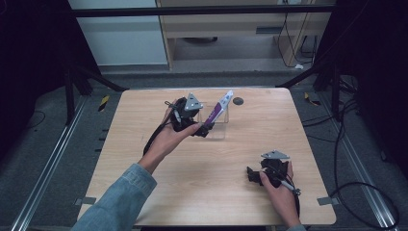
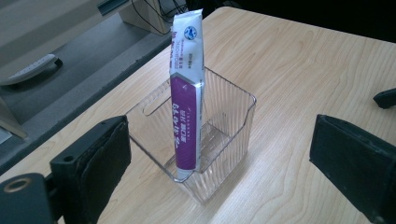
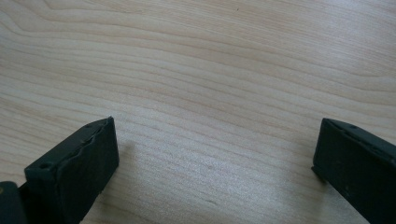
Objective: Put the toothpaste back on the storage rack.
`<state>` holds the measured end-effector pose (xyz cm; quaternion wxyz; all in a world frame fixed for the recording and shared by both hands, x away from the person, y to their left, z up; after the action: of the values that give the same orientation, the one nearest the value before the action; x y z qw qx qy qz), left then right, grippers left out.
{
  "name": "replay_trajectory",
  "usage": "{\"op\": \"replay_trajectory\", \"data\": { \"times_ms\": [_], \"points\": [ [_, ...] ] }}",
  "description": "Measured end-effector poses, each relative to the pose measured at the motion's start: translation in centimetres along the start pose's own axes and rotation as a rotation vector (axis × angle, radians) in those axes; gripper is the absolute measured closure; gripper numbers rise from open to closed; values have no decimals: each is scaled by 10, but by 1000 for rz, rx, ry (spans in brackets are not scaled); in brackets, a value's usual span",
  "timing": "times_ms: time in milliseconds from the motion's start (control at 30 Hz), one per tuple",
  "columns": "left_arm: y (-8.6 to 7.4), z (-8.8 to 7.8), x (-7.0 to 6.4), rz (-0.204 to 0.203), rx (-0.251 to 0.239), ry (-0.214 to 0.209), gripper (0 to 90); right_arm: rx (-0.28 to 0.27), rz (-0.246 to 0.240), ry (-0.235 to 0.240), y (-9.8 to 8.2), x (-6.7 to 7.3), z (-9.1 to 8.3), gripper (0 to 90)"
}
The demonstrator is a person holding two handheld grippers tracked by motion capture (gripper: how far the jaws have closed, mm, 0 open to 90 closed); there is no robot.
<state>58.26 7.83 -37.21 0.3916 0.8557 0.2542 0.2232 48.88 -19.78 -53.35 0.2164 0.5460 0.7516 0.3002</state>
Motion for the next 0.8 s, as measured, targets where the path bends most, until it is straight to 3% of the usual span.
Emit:
{"op": "replay_trajectory", "data": {
  "times_ms": [367,800],
  "points": [
    [-15,-17,6,-35,-25,32,43,0,-6,-2,0,0,0,4],
    [-39,-30,17,-43,3,47,44,0,-4,-2,0,0,0,4]
  ]
}}
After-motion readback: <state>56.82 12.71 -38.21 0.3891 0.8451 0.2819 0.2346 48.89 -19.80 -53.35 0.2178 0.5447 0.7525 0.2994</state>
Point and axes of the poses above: each handheld gripper's, and its own axes: z roughly forward along the jaws, y roughly out of its top, x roughly to its left, the point moved 3 cm from there along z, roughly forward along the jaws, and after that the axes turned 3 degrees about x, right-handed, at the moved point
